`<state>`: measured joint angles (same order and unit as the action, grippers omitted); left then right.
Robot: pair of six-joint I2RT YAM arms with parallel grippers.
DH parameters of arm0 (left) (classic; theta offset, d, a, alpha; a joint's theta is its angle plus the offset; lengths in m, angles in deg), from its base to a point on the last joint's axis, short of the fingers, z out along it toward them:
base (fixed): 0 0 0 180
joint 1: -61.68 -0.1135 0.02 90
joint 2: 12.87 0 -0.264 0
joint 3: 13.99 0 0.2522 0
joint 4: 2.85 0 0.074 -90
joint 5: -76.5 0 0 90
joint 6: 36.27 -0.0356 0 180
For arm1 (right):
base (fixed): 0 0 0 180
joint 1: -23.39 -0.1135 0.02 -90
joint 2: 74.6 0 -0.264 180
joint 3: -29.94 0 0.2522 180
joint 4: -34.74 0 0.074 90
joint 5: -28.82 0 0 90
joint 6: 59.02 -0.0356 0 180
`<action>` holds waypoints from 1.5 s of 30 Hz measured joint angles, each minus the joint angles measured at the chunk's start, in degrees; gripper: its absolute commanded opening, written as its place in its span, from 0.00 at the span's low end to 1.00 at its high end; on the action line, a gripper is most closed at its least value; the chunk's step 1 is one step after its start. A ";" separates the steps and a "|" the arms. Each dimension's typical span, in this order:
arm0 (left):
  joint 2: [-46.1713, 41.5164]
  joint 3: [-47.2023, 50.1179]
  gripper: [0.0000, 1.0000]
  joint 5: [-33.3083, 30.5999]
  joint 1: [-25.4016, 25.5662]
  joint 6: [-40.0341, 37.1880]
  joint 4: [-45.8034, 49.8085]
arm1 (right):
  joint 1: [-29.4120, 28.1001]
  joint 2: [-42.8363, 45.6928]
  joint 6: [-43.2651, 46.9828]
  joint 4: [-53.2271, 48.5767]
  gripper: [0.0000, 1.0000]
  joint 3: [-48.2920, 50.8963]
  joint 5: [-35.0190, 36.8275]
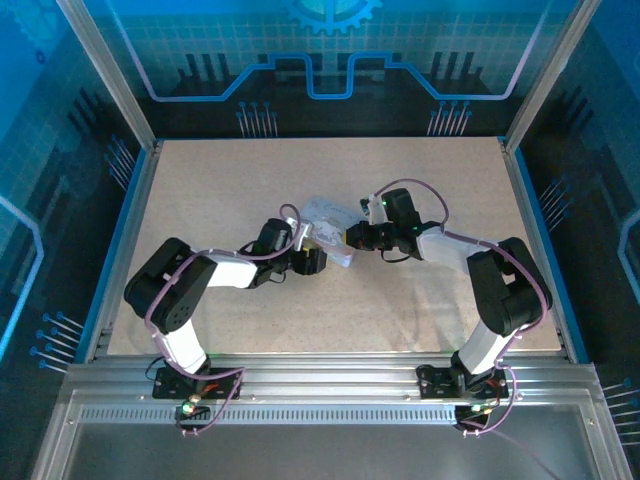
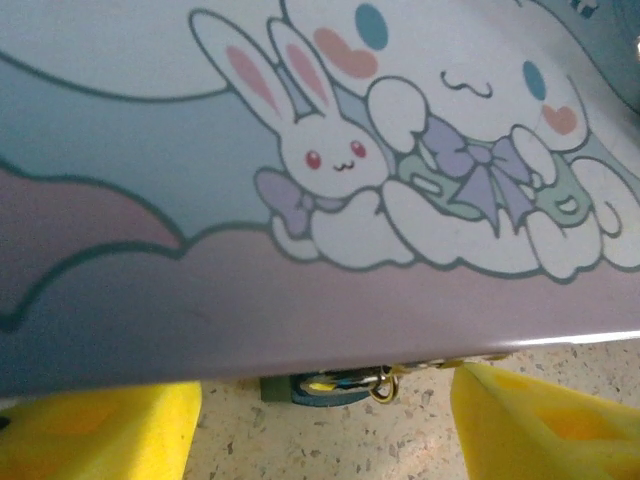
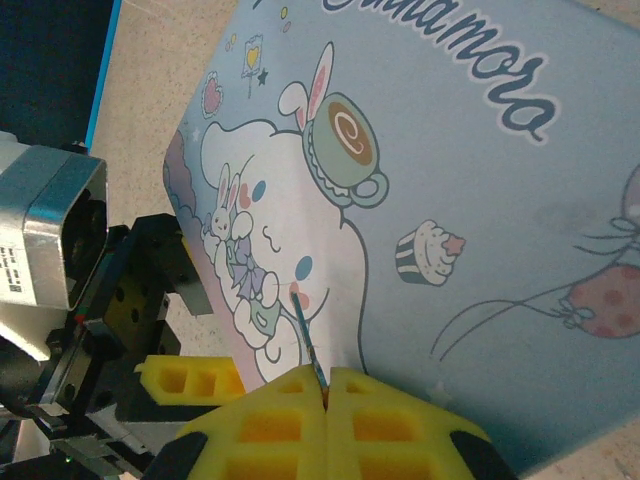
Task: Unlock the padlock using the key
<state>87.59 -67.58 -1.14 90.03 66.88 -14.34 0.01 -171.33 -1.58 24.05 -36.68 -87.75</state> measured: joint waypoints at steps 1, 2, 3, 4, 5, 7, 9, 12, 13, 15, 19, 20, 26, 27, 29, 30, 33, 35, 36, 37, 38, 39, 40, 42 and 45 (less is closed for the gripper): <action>0.13 0.00 0.63 0.15 0.00 0.00 -0.13 | 0.00 0.00 0.00 0.00 0.00 0.00 0.02; 0.26 0.00 0.62 0.28 0.00 0.02 -0.31 | 0.00 0.00 0.02 0.00 0.00 0.00 0.02; 0.46 0.00 0.60 0.59 0.00 0.15 -0.52 | -0.07 0.00 0.00 0.00 0.00 0.00 0.04; 0.72 0.00 0.59 0.83 0.00 0.24 -0.70 | -0.09 0.02 0.02 0.00 0.00 0.00 0.13; 0.92 0.00 0.58 1.14 0.00 0.35 -0.81 | -0.11 0.02 0.02 0.00 0.00 0.00 0.20; 1.14 -0.02 0.57 1.55 -0.02 0.46 -1.16 | -0.11 0.07 0.02 -0.02 0.00 0.00 0.24; 1.27 -0.02 0.55 2.43 0.11 0.79 -1.38 | -0.11 0.07 0.02 0.00 0.00 0.04 0.24; 1.44 -0.11 0.55 3.28 0.70 1.49 -2.03 | -0.15 0.07 0.20 0.02 0.01 0.04 0.26; 1.44 -0.15 0.54 3.67 0.92 1.75 -2.12 | -0.15 0.07 0.20 0.02 0.00 0.04 0.26; 1.51 -0.15 0.53 4.13 1.22 2.03 -2.47 | -0.15 0.07 0.22 0.02 0.01 0.04 0.26; 1.62 -0.15 0.51 4.48 1.29 3.32 -3.02 | -0.15 0.11 0.22 0.02 0.00 0.04 0.28; 1.62 -0.15 0.50 4.46 1.29 3.45 -3.04 | -0.15 0.13 0.22 0.02 0.00 0.07 0.31; 1.62 -0.15 0.48 4.46 1.33 4.92 -3.21 | -0.20 0.26 0.22 0.02 0.01 0.15 0.63; 1.62 -0.15 0.48 4.44 1.40 4.94 -3.26 | -0.20 0.28 0.22 0.02 0.01 0.15 0.63; 1.62 -0.17 0.47 4.44 1.53 4.94 -3.32 | -0.20 0.28 0.22 0.02 0.00 0.15 0.63; 1.62 -0.17 0.47 4.42 1.62 4.96 -3.32 | -0.20 0.28 0.22 0.02 0.00 0.15 0.63; 1.64 -0.17 0.46 4.39 1.77 4.96 -3.28 | -0.20 0.28 0.22 0.00 0.00 0.15 0.63; 1.73 -0.22 0.45 4.26 1.88 4.96 -3.19 | -0.20 0.28 0.22 0.00 0.00 0.15 0.63; 1.77 -0.26 0.45 4.17 1.99 4.96 -3.13 | -0.20 0.28 0.22 0.00 0.00 0.15 0.63; 1.84 -0.37 0.44 3.98 2.10 4.96 -3.08 | -0.20 0.28 0.22 0.00 0.00 0.15 0.63; 1.88 -0.52 0.44 3.89 2.14 4.96 -2.89 | -0.20 0.28 0.22 0.00 0.00 0.15 0.66; 1.92 -0.63 0.43 3.82 2.19 4.96 -2.69 | -0.20 0.28 0.22 0.00 0.00 0.15 0.66; 1.92 -0.76 0.43 3.74 2.21 4.96 -2.43 | -0.20 0.28 0.22 0.00 0.00 0.15 0.68; 1.95 -0.96 0.41 3.54 2.21 4.96 -2.03 | -0.20 0.28 0.22 0.00 0.00 0.15 0.68; 1.99 -0.96 0.37 3.10 2.23 5.14 -1.97 | -0.20 0.28 0.20 0.00 0.00 0.15 0.68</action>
<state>89.58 -68.54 1.97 92.26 72.01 -16.31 -0.18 -171.05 -1.38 24.05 -36.53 -87.07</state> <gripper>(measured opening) 0.388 0.057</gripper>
